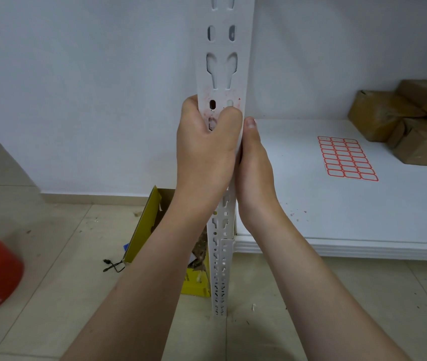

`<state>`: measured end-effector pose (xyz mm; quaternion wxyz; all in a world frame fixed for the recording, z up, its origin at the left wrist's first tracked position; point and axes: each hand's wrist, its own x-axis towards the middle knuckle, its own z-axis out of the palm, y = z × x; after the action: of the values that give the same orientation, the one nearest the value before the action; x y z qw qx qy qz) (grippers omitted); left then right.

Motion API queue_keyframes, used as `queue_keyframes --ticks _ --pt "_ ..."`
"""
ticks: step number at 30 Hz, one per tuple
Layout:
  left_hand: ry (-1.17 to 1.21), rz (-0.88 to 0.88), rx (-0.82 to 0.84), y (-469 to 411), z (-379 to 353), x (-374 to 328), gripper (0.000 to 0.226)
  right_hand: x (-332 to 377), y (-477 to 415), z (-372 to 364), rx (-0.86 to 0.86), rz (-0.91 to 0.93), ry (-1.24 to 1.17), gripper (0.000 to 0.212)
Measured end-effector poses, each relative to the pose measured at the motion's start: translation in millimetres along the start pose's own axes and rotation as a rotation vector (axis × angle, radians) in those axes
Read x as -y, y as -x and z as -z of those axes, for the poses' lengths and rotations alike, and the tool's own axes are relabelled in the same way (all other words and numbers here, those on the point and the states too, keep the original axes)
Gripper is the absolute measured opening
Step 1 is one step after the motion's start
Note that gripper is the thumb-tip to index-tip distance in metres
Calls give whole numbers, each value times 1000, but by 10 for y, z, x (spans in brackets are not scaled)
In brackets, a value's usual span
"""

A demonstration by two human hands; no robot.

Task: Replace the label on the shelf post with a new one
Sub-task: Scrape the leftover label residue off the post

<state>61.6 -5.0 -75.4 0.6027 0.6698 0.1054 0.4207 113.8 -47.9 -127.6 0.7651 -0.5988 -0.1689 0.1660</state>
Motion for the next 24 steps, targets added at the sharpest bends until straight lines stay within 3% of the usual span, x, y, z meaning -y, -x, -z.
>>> queue_keyframes --ticks 24 --pt "-27 10 -39 6 6 53 25 -52 -75 5 -6 52 76 106"
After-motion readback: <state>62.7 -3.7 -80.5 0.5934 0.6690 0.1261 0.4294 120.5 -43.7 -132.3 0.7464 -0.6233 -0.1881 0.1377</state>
